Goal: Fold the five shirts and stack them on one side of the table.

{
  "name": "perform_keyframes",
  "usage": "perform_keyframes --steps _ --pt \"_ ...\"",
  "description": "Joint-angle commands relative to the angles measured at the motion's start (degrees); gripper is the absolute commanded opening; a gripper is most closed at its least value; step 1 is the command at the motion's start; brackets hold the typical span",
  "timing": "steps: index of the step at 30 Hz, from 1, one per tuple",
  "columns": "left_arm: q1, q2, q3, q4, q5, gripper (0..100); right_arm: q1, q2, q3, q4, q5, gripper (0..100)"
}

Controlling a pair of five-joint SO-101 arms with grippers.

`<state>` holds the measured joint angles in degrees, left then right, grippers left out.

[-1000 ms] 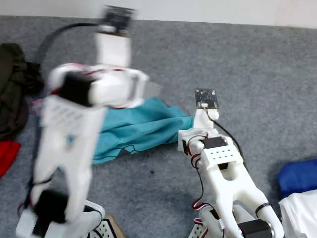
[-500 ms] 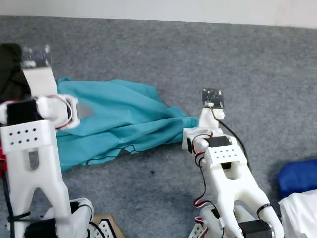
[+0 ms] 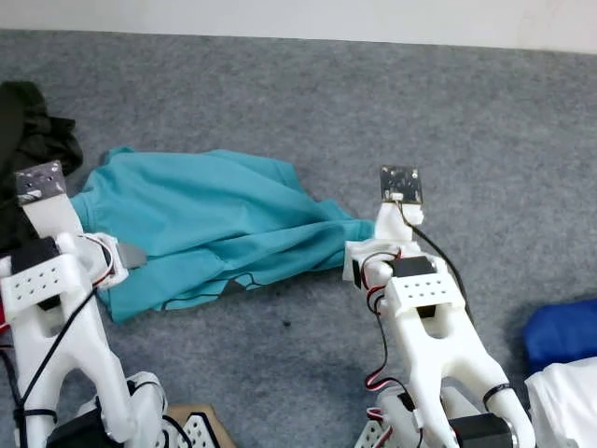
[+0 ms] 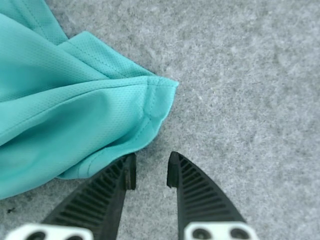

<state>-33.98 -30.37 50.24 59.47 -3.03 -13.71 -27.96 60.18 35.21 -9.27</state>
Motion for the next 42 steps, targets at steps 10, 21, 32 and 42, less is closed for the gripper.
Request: perform_keyframes --steps 10,21,32,42 --pt "1.89 -1.27 5.67 -10.90 -0.88 33 0.40 -1.63 -3.03 -0.92 -0.70 11.8" --pt "3.30 10.59 2.68 -15.30 -0.88 25 0.40 -1.63 -3.03 -0.92 -0.70 11.8" --pt "4.44 15.16 -0.13 -15.30 -0.70 20 -0.13 -1.63 -3.12 -0.92 -0.70 11.8" --pt "6.99 13.58 -2.07 -13.10 0.18 19 -1.19 -1.54 -2.95 -0.92 -0.44 11.8"
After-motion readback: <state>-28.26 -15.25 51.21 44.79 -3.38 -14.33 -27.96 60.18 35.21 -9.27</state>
